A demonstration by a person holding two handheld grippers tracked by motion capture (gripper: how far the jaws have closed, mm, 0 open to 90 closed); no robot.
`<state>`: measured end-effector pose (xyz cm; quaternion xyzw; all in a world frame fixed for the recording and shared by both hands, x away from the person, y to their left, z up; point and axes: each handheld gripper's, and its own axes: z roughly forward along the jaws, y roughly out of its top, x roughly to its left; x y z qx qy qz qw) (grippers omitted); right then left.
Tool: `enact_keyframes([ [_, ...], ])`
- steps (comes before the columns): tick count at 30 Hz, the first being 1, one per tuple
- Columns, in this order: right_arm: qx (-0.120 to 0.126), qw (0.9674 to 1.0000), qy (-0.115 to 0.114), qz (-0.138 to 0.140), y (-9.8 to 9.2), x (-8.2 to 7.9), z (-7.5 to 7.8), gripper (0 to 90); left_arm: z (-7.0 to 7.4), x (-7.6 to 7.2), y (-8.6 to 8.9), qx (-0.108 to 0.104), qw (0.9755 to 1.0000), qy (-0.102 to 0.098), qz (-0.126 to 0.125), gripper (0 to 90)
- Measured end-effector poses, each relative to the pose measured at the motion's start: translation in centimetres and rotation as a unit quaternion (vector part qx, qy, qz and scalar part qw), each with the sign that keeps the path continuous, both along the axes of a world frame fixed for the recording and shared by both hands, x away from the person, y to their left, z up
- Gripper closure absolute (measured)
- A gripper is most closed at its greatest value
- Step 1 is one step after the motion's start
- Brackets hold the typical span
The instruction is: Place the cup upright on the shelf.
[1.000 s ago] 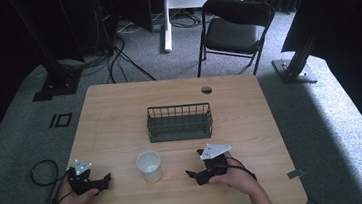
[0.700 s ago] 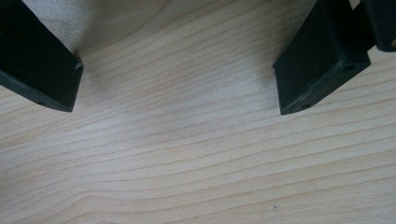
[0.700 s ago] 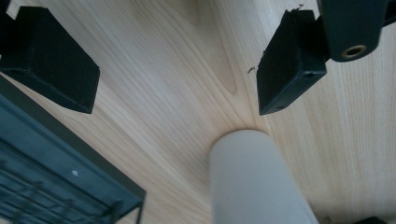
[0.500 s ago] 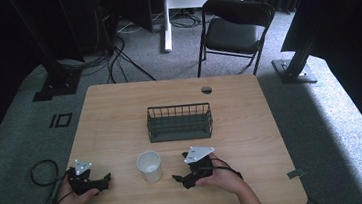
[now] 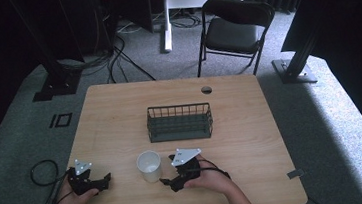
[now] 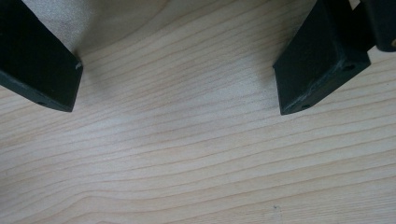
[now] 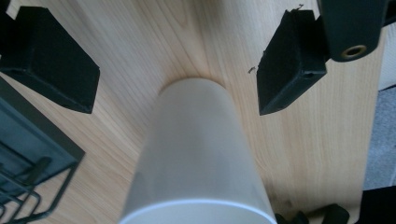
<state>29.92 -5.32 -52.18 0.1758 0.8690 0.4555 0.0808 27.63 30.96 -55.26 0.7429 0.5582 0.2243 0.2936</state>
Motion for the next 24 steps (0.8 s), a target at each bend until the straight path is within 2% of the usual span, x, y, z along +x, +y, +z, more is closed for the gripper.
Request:
enact_keyframes([
  [13, 0.015, 0.9995, -0.009, 0.024, 2.4, 0.5, 0.9, 12.8, 0.0, 0.0, 0.0, 0.000, 1.0000, 0.000, 0.000, 1.2],
  [24, 0.031, 0.9989, -0.021, 0.027, 3.8, 0.7, 1.4, 12.3, 0.0, 0.0, 0.0, -0.001, 1.0000, -0.001, 0.000, 1.2],
])
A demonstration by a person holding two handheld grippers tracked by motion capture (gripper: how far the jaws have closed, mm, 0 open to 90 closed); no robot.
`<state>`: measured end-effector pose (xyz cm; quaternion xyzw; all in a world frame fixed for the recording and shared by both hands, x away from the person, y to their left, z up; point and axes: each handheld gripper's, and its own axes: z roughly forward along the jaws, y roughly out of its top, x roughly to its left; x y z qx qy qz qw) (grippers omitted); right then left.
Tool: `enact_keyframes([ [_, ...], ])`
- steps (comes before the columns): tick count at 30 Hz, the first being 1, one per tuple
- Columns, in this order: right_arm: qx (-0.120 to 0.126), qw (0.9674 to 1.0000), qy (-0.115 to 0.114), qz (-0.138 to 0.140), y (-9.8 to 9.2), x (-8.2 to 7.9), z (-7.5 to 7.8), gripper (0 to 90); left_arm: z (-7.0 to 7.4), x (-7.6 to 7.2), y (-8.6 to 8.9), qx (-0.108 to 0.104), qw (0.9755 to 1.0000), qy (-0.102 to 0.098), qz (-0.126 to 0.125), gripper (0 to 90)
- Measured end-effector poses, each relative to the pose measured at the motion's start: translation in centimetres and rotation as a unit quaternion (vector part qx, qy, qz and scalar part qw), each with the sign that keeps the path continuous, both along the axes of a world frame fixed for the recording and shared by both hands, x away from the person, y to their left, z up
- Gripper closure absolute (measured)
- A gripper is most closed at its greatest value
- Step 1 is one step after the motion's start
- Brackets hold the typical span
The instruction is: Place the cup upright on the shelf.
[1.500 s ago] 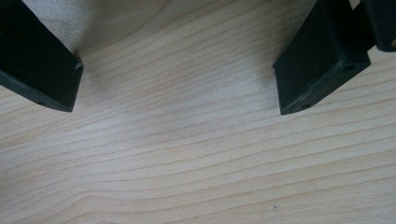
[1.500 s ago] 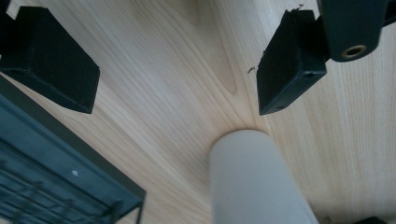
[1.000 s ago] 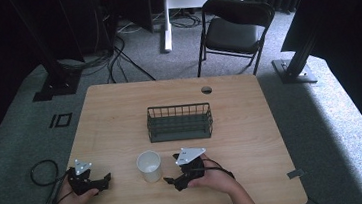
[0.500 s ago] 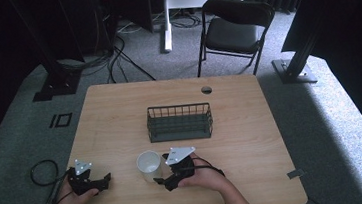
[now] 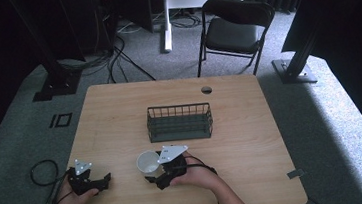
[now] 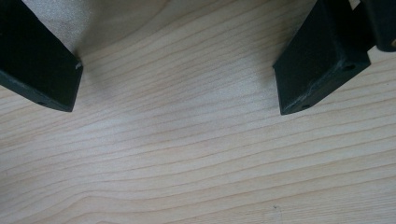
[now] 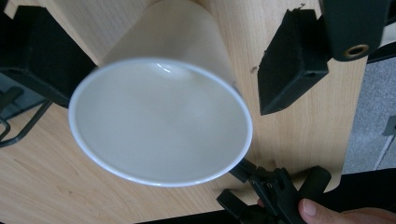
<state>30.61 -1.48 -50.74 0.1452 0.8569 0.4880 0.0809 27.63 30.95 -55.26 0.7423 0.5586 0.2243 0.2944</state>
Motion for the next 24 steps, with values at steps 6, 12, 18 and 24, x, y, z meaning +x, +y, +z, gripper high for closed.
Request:
enact_keyframes([
  [6, 0.001, 1.0000, -0.008, -0.002, 0.6, 0.1, 0.1, 12.4, 0.0, 0.0, 0.0, 0.000, 1.0000, 0.000, 0.000, 1.2],
  [12, 0.003, 0.9999, -0.016, -0.004, 0.9, 0.2, 0.2, 17.2, 0.0, 0.0, 0.0, -0.001, 1.0000, 0.000, 0.001, 1.2],
  [18, 0.009, 0.9997, -0.024, -0.002, 1.2, 0.2, 0.5, 19.6, 0.0, 0.0, 0.0, 0.000, 1.0000, 0.000, 0.001, 1.2],
  [24, 0.017, 0.9992, -0.035, -0.008, 1.3, 0.3, 2.0, 19.7, 0.0, 0.0, 0.0, 0.000, 1.0000, 0.001, 0.000, 1.2],
])
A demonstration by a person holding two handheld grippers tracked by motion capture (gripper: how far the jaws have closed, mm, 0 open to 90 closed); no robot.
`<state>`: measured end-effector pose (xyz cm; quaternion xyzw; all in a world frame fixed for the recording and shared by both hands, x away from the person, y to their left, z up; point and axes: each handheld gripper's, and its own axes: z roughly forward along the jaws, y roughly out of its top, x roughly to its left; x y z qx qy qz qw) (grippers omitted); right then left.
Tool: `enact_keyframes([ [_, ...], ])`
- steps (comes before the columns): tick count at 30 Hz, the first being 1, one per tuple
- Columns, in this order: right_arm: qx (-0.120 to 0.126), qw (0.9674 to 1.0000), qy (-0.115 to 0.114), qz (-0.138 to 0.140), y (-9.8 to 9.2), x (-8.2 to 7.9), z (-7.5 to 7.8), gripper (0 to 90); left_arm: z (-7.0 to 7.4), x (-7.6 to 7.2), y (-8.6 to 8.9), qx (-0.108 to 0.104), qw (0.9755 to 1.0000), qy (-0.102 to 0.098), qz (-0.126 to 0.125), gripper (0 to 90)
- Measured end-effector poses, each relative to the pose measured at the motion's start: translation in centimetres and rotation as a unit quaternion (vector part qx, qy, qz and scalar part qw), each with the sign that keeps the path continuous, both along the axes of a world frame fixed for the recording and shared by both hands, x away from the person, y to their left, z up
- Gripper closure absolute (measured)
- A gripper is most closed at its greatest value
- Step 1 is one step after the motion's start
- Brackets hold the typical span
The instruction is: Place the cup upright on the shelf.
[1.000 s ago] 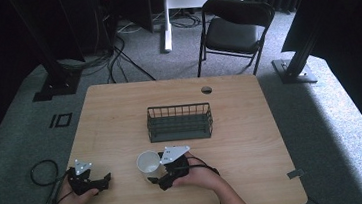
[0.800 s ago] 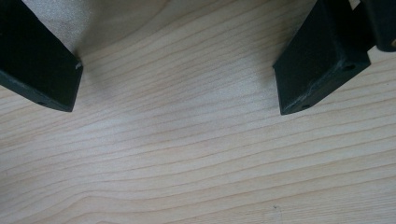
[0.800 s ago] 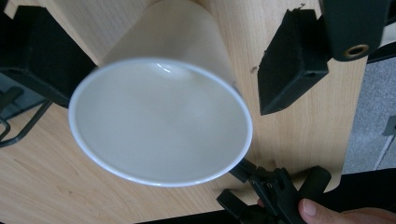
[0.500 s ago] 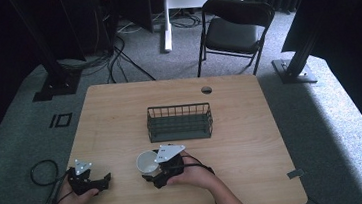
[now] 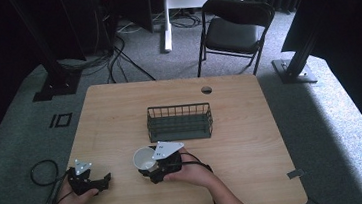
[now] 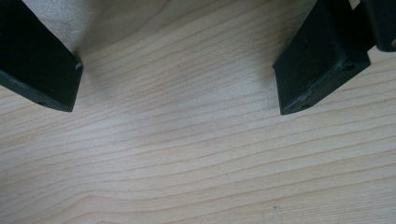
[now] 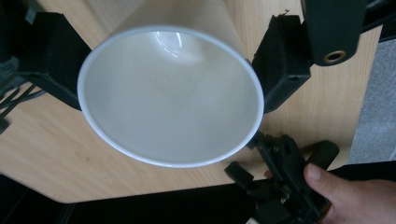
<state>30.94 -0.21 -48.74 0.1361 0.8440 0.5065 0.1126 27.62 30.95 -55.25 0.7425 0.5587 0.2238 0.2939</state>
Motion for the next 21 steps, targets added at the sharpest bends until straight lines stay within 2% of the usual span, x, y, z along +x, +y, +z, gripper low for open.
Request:
enact_keyframes([
  [10, 0.023, 0.9997, -0.005, -0.011, 0.0, 0.3, 2.3, 19.8, 0.0, 0.0, 0.0, 0.000, 1.0000, 0.000, 0.000, 1.2],
  [16, 0.038, 0.9990, -0.015, -0.017, -0.1, 0.4, 3.9, 19.8, 0.0, 0.0, 0.0, 0.000, 1.0000, 0.000, 0.000, 1.2],
  [21, 0.051, 0.9978, -0.032, -0.027, -0.3, 0.4, 5.3, 19.9, 0.0, 0.0, 0.0, 0.000, 1.0000, 0.000, 0.000, 1.2],
])
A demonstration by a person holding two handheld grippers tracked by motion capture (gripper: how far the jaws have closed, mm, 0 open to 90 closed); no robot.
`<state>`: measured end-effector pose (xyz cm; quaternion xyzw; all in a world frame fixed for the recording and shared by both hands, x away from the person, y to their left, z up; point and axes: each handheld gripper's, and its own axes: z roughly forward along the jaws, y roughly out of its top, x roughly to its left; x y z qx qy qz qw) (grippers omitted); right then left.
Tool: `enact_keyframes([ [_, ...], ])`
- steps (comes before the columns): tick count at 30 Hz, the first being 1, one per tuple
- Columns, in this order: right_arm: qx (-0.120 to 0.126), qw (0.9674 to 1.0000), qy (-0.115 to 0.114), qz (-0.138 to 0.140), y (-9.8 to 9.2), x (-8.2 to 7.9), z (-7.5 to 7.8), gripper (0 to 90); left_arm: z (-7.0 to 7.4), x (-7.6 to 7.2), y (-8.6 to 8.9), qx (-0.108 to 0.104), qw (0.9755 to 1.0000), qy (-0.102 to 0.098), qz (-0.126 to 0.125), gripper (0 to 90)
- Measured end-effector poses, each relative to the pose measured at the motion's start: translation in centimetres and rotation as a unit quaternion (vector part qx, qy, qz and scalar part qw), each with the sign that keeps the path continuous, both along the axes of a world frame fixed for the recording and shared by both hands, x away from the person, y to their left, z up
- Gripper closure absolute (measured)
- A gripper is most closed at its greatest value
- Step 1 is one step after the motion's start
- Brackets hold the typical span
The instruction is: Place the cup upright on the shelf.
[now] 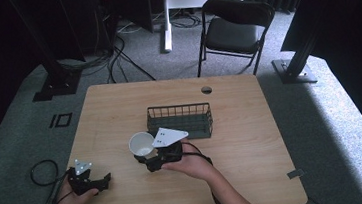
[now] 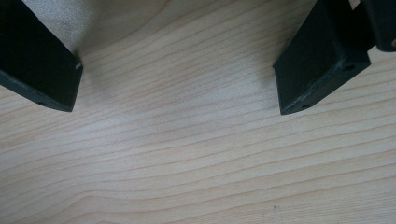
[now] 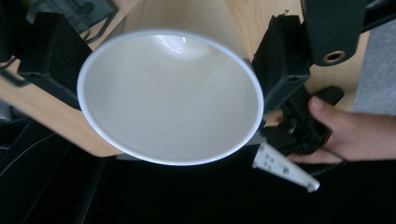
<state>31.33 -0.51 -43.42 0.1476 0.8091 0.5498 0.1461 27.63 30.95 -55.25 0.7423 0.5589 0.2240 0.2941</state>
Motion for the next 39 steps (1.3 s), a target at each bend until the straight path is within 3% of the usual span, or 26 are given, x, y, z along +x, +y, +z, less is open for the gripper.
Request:
enact_keyframes([
  [8, 0.029, 0.9988, -0.019, -0.035, -0.4, 0.7, 2.0, 19.9, 0.0, 0.0, 0.0, 0.000, 1.0000, 0.000, 0.000, 1.2],
  [10, 0.045, 0.9967, -0.030, -0.060, -0.9, 1.2, 2.9, 19.9, 0.0, 0.0, 0.0, 0.000, 1.0000, 0.000, 0.000, 1.2],
  [14, 0.047, 0.9948, -0.043, -0.080, -1.3, 1.6, 3.5, 20.0, 0.0, 0.0, 0.0, 0.000, 1.0000, 0.001, 0.000, 1.2],
  [18, 0.053, 0.9900, -0.054, -0.119, -2.0, 2.3, 4.2, 20.0, 0.0, 0.0, 0.0, 0.000, 1.0000, 0.001, 0.000, 1.2],
  [21, 0.053, 0.9859, -0.062, -0.146, -2.6, 2.8, 4.5, 20.0, 0.0, 0.0, 0.0, 0.000, 1.0000, 0.001, 0.000, 1.2],
  [27, 0.052, 0.9737, -0.075, -0.209, -4.0, 3.9, 4.7, 20.0, 0.0, 0.0, 0.0, 0.000, 1.0000, 0.001, 0.000, 1.2],
  [31, 0.054, 0.9656, -0.072, -0.244, -5.1, 4.8, 4.6, 20.0, 0.0, 0.0, 0.0, 0.000, 1.0000, 0.001, 0.000, 1.2],
  [33, 0.049, 0.9638, -0.071, -0.252, -5.4, 5.0, 4.5, 20.0, 0.0, 0.0, 0.0, -0.001, 1.0000, 0.000, 0.000, 1.2],
  [34, 0.045, 0.9588, -0.070, -0.272, -6.0, 5.6, 4.2, 20.0, 0.0, 0.0, 0.0, 0.000, 1.0000, 0.000, 0.000, 1.2],
  [35, 0.045, 0.9588, -0.070, -0.272, -6.0, 5.6, 4.2, 20.0, 0.0, 0.0, 0.0, -0.001, 1.0000, 0.000, 0.000, 1.2],
  [39, 0.040, 0.9516, -0.061, -0.299, -7.0, 6.5, 3.5, 20.0, 0.0, 0.0, 0.0, 0.000, 1.0000, -0.001, 0.000, 1.2],
])
